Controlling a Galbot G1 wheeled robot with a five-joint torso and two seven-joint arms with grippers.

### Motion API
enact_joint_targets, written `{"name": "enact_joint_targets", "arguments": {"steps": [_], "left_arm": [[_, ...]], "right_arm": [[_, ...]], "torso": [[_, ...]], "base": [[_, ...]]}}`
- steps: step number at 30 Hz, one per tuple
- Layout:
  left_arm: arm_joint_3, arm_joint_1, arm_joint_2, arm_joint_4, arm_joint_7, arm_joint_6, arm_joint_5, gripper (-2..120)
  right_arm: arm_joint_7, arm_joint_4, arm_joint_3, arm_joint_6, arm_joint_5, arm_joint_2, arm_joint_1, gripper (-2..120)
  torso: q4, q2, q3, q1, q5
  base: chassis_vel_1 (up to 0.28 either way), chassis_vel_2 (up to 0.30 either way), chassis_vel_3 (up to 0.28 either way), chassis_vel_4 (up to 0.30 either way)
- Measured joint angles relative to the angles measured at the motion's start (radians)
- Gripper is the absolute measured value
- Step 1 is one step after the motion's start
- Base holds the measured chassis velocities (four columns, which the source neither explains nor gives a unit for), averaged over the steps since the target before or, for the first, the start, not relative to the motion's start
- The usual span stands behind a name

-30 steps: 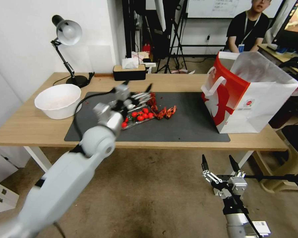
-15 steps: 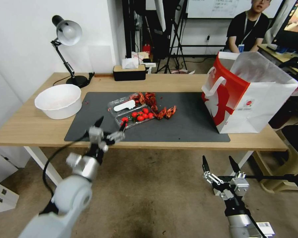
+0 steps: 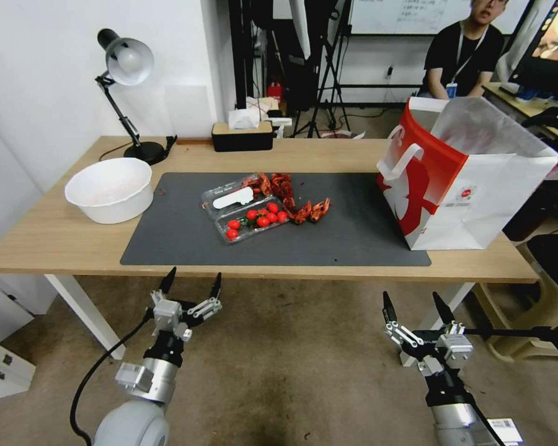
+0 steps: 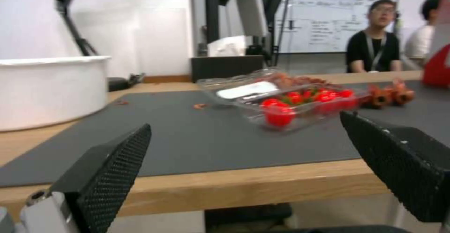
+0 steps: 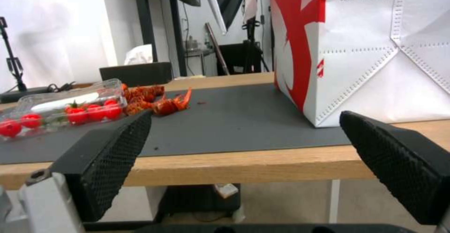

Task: Pick up the trash from the table and place it into the takeout bag.

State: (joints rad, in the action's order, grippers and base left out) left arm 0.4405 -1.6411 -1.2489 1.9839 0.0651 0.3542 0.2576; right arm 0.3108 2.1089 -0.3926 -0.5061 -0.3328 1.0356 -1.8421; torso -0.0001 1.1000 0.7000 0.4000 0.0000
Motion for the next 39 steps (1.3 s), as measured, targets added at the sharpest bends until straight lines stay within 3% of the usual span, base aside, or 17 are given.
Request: {"name": "enact_joint_targets", "arguments": {"steps": [13, 39], "left_arm": [[0.011, 0.001, -0.051, -0.054, 0.096, 0.034, -0.103, 100], [0.015, 0.003, -0.053, -0.061, 0.097, 0.035, -0.096, 100]], "right_arm": [[-0.016, -0.058, 0.019, -0.04, -0.004, 0.028, 0.063, 100], [-0.021, -0.066, 0.028, -0.04, -0.008, 0.032, 0.066, 100]], "torso": [[0.0, 0.0, 0.0, 0.0, 0.0], [0.0001, 0.0, 0.0, 0.0, 0.0]], "base": [[0.0, 0.0, 0.0, 0.0], [0.0, 0.0, 0.0, 0.0]]}}
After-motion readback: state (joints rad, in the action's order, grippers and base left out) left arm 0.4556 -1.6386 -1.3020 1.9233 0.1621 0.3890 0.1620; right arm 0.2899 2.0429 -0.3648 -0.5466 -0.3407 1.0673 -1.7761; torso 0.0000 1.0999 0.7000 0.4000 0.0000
